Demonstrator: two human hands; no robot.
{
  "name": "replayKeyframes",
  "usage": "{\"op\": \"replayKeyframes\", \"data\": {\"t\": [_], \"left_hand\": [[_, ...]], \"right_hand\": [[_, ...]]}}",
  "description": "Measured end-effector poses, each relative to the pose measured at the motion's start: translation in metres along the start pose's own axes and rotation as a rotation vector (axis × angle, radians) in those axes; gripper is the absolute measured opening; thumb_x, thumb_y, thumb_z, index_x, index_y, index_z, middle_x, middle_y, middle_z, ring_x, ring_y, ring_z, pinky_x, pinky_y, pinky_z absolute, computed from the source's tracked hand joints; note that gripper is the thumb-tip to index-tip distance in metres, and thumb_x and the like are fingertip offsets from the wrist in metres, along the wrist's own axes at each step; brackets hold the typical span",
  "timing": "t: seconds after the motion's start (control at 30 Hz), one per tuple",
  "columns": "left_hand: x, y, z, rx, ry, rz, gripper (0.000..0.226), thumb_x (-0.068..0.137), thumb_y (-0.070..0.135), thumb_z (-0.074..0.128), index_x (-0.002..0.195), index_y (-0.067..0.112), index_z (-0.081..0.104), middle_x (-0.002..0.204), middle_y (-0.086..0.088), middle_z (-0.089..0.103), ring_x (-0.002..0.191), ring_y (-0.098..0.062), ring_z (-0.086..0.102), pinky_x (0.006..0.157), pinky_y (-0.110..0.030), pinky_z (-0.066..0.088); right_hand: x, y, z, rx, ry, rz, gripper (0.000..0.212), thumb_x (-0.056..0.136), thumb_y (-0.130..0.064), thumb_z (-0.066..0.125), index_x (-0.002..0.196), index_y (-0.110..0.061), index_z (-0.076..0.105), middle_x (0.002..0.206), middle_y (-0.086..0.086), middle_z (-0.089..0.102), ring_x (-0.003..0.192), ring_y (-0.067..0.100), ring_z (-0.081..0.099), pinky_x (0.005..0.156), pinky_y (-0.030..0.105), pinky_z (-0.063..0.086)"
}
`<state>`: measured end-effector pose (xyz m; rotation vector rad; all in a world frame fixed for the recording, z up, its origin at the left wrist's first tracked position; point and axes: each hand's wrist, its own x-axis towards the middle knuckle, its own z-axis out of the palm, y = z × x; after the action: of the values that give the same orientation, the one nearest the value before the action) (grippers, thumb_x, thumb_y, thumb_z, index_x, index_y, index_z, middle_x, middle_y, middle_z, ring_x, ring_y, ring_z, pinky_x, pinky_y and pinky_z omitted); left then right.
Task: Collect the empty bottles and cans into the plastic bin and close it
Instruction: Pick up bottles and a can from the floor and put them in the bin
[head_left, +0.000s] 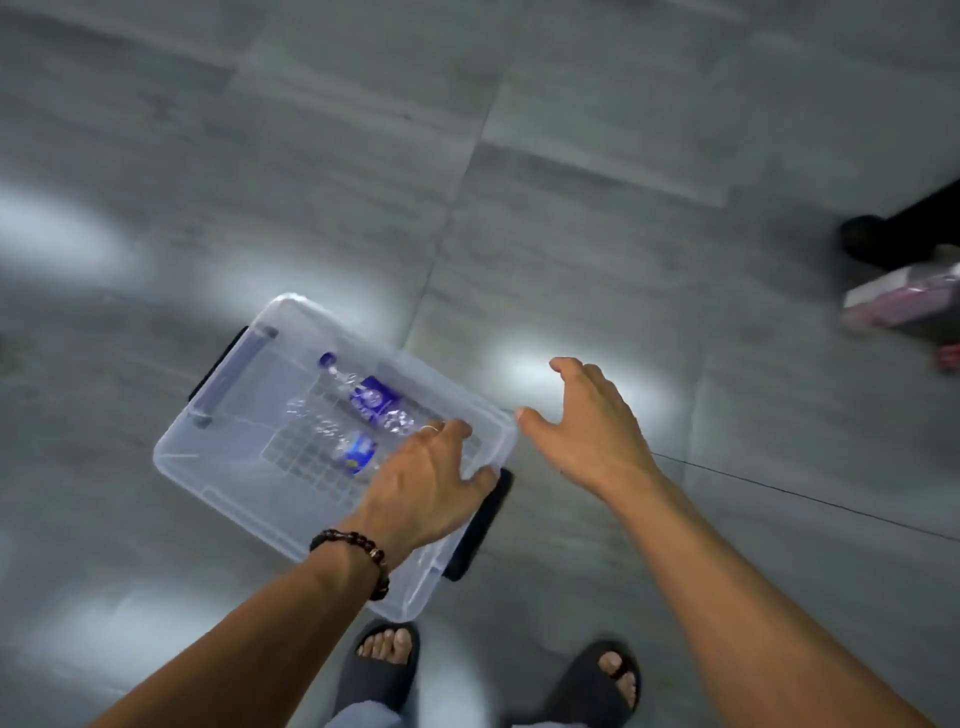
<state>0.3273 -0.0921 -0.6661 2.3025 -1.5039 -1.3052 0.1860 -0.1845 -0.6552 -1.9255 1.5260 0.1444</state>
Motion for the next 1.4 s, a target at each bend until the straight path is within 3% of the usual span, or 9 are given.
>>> {"op": "replayKeyframes", "data": {"t": [0.17,0.43,0.7,1.07,1.23,1.4], "left_hand": [[0.005,0.13,0.028,0.238,-0.064,0.222,0.056,0.089,0.048,0.051,0.133,0.015,0.046,0.126,-0.007,0.055,0.116,-0.025,0.052,0.093,-0.036,0.045],[0.017,0.348,0.113,0.559,-0.157,0.559,0.055,0.092,0.052,0.042,0.134,0.015,0.042,0.13,-0.006,0.051,0.119,-0.025,0.049,0.096,-0.039,0.044],[0.085,0.492,0.181,0.669,-0.194,0.699,0.055,0.092,0.052,0.042,0.134,0.016,0.037,0.127,-0.006,0.051,0.115,-0.024,0.049,0.093,-0.038,0.044],[0.306,0.581,0.242,0.764,-0.286,0.717,0.059,0.092,0.051,0.047,0.137,0.015,0.033,0.127,-0.006,0.05,0.115,-0.024,0.05,0.092,-0.037,0.047],[0.409,0.593,0.299,0.833,-0.163,0.664,0.066,0.087,0.056,0.051,0.136,0.016,0.033,0.127,-0.006,0.049,0.115,-0.025,0.05,0.09,-0.037,0.045],[0.499,0.595,0.358,0.688,-0.022,0.552,0.087,0.074,0.063,0.065,0.138,0.016,0.027,0.127,-0.005,0.048,0.115,-0.026,0.049,0.086,-0.038,0.048]], "right_hand": [[-0.033,0.096,-0.1,0.026,0.122,0.094,0.062,0.09,-0.045,0.054,0.144,-0.021,0.034,0.145,0.0,0.04,0.133,0.021,0.036,0.102,0.037,0.035],[-0.087,0.283,-0.253,0.097,0.279,0.309,0.066,0.089,-0.045,0.057,0.145,-0.021,0.032,0.145,0.002,0.04,0.132,0.024,0.039,0.103,0.036,0.036],[-0.066,0.42,-0.333,0.136,0.345,0.458,0.068,0.089,-0.043,0.058,0.146,-0.019,0.031,0.145,0.004,0.04,0.131,0.026,0.039,0.101,0.037,0.038],[0.094,0.56,-0.35,0.19,0.275,0.612,0.068,0.088,-0.041,0.059,0.146,-0.02,0.031,0.142,0.004,0.041,0.13,0.026,0.04,0.102,0.038,0.039],[0.169,0.63,-0.319,0.176,0.324,0.617,0.069,0.086,-0.037,0.063,0.145,-0.022,0.03,0.14,0.004,0.04,0.128,0.027,0.04,0.101,0.04,0.04],[0.243,0.722,-0.3,0.089,0.375,0.641,0.065,0.081,-0.037,0.069,0.137,-0.02,0.04,0.137,0.005,0.041,0.125,0.029,0.041,0.099,0.04,0.04]]}}
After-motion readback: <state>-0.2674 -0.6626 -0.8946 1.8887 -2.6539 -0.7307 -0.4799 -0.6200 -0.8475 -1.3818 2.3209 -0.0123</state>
